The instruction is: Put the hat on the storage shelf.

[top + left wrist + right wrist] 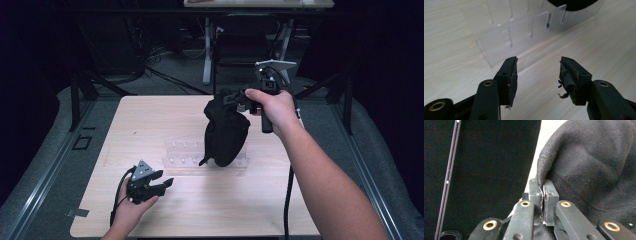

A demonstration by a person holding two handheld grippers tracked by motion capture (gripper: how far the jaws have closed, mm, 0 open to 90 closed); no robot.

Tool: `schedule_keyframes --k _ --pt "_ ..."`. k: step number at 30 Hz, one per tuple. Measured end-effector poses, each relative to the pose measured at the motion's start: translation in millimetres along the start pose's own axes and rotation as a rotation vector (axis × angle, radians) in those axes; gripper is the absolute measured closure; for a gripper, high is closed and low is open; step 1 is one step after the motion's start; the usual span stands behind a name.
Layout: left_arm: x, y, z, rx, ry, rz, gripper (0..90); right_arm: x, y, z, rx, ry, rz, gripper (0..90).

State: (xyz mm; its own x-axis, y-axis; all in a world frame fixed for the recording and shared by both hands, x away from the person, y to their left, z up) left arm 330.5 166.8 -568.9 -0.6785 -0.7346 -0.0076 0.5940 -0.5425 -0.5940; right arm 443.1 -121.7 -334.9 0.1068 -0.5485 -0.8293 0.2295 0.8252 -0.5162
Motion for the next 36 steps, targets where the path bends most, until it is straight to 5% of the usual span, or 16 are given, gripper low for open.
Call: schedule_keyframes --k 19,28,36 --pt "48.9 15.6 80.8 0.092 0.145 -0.084 58.6 -8.6 13.5 -1.2 -0.008 -0.012 0.021 87.4" --pt "62.1 21.8 97.7 0.113 0.179 -0.104 70.1 -10.2 16.5 -1.4 -0.002 -0.014 0.021 87.2" --pt "66.6 30.4 102.0 0.089 0.232 -0.052 80.0 -10.2 16.4 -1.6 0.000 -0.018 0.015 87.2"
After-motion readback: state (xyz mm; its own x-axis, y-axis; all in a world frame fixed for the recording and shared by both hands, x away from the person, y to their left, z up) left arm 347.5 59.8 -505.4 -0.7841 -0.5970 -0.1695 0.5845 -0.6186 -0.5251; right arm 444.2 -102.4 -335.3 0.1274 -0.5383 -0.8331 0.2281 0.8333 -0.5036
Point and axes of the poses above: each handheld gripper's, and its own axes: y roughly forward along the jaws, z roughly out of its top, x roughly to its right, the point moved 5 cm from there along y, roughly forward along the jaws, and after that the axes turned 6 degrees about y, right-handed, at the moved point
